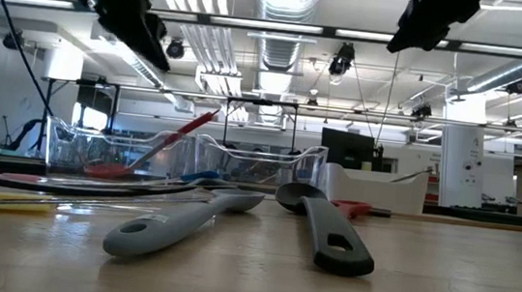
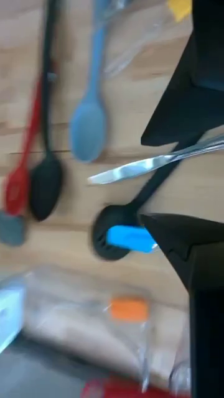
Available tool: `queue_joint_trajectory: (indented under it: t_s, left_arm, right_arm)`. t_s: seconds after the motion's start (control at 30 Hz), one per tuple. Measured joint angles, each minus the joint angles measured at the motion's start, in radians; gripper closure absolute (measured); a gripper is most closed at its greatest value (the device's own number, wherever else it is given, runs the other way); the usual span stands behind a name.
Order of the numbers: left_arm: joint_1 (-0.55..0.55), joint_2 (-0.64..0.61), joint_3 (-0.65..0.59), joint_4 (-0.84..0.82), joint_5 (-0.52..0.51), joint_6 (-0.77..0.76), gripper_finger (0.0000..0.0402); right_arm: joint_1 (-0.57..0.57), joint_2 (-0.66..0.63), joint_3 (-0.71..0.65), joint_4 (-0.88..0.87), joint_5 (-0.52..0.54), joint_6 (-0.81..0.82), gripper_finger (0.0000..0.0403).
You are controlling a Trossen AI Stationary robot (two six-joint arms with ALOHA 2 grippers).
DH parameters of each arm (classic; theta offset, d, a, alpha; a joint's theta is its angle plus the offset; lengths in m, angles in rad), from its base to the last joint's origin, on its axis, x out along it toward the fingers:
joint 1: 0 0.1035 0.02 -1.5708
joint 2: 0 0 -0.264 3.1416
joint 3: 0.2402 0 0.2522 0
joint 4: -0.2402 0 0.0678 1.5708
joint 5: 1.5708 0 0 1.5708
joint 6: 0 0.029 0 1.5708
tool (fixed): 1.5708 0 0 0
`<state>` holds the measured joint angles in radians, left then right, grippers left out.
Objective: Pick & Place Kitchen Items
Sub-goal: Put the green table knife into the white bin
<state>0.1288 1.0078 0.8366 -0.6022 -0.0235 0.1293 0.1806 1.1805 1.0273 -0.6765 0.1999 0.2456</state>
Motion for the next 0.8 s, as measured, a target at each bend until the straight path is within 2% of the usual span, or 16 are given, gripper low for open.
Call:
queue_joint_trajectory:
  t_s: [0.2, 0.43, 0.67, 0.8]
  left_arm:
    - [-0.06, 0.095, -0.001, -0.005, 0.059, 0.007, 0.0196]
    - [-0.227, 0.184, -0.001, 0.011, 0.057, 0.032, 0.0202]
    - [-0.456, 0.274, 0.08, 0.016, -0.051, -0.049, 0.0202]
    - [-0.548, 0.332, 0.137, 0.027, -0.064, -0.067, 0.0203]
  right_arm:
    - [0.0, -0.032, 0.0, -0.005, 0.013, -0.002, 0.036]
    - [0.0, -0.033, -0.001, -0.006, 0.014, -0.014, 0.036]
    - [-0.001, -0.033, -0.001, -0.006, 0.035, -0.014, 0.036]
    - [-0.001, -0.033, -0.001, -0.006, 0.037, -0.021, 0.036]
